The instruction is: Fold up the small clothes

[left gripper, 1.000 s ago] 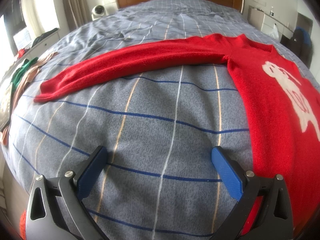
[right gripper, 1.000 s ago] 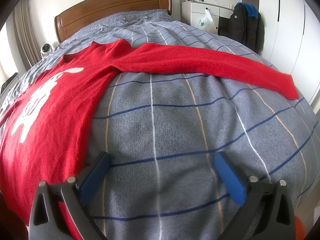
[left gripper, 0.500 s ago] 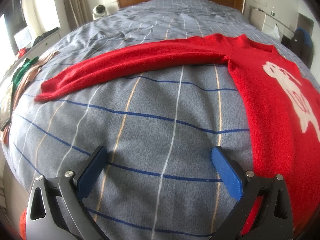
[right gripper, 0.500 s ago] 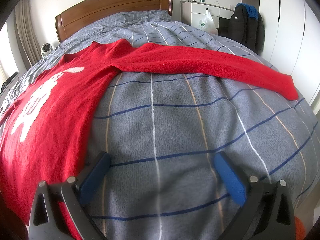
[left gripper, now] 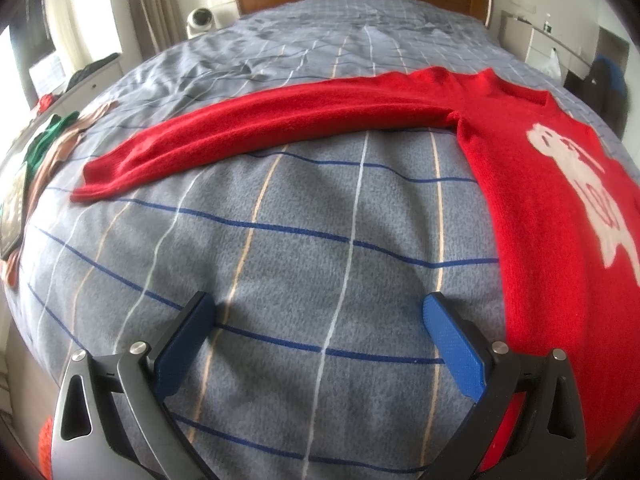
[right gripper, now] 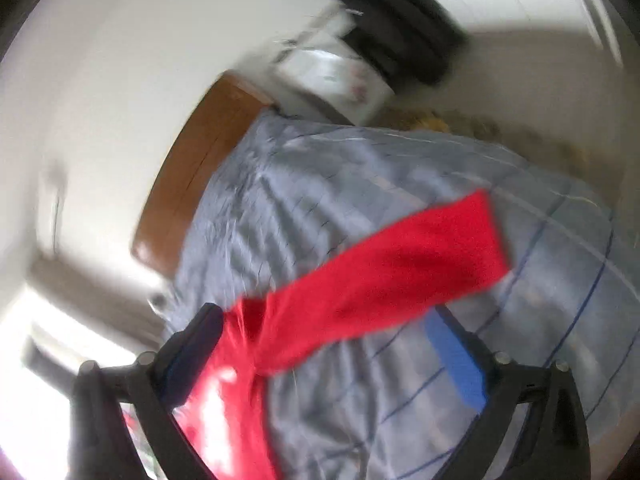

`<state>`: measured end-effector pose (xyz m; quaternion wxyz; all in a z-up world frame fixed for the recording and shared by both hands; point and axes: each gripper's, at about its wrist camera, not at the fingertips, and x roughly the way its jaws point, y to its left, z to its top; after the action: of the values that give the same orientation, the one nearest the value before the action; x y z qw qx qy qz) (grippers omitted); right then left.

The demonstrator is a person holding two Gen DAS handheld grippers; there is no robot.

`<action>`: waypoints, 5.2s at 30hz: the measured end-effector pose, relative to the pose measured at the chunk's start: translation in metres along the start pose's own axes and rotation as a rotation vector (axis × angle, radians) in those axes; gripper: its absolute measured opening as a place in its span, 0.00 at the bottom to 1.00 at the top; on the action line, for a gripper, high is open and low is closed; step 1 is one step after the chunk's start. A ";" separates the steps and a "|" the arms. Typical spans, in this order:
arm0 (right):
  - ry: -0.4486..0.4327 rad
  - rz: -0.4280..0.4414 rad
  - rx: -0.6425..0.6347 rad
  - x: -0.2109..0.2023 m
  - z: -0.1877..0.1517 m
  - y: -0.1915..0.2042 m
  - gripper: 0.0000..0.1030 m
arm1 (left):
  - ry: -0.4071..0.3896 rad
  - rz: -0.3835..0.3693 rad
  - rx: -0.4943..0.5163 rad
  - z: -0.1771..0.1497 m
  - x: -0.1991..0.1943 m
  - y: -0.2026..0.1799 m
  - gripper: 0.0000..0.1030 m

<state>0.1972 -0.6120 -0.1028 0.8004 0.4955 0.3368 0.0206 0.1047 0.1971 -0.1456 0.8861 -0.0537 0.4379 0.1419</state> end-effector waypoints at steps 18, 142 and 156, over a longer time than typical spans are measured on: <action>0.064 -0.187 0.096 0.062 0.031 -0.056 0.13 | -0.013 0.008 -0.002 -0.003 -0.002 -0.004 1.00; 0.149 -0.329 -0.726 0.104 -0.119 0.051 0.79 | -0.048 0.027 0.014 -0.003 -0.002 -0.012 1.00; 0.105 -0.373 -0.801 0.124 -0.140 0.049 1.00 | -0.030 0.023 0.010 -0.001 0.000 -0.012 1.00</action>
<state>0.2292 -0.4328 -0.1666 0.9011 0.0754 0.4260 0.0297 0.1080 0.1857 -0.1464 0.8912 -0.0419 0.4258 0.1507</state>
